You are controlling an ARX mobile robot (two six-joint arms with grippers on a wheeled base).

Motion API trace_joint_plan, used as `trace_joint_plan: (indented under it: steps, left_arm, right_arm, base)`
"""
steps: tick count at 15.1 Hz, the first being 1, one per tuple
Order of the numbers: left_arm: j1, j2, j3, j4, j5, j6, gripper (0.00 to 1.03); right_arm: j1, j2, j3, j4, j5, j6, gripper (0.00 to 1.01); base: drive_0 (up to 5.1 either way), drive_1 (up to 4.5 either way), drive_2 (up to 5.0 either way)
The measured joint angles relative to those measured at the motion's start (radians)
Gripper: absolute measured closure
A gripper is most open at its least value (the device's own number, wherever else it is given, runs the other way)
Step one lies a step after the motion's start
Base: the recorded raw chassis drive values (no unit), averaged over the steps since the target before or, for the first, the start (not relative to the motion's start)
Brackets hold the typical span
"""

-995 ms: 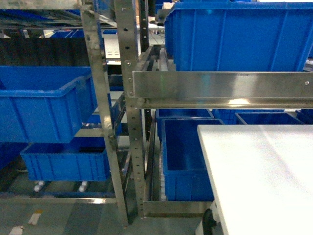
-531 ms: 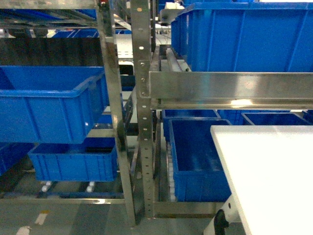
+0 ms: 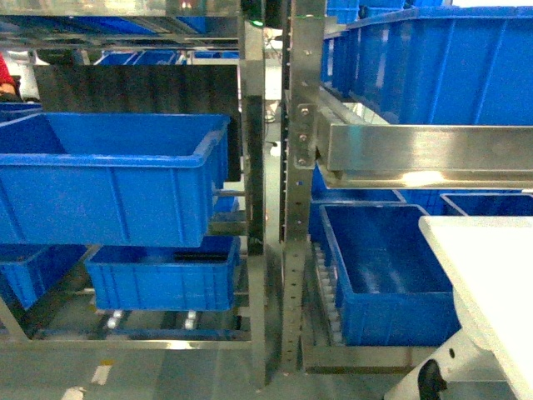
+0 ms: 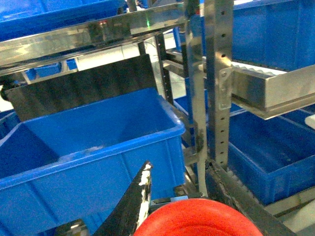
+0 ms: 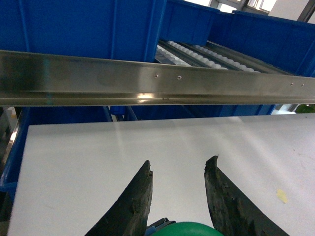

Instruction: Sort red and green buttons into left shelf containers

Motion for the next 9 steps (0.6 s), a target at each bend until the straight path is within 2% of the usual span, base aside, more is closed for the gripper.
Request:
trace_joint_plan:
  steps: [9]
  left_arm:
    - [-0.002, 0.000, 0.000, -0.001, 0.003, 0.000, 0.75]
  right_arm:
    - [0.000, 0.000, 0.000, -0.002, 0.002, 0.000, 0.72]
  base:
    - [-4.9, 2.54, 2.5]
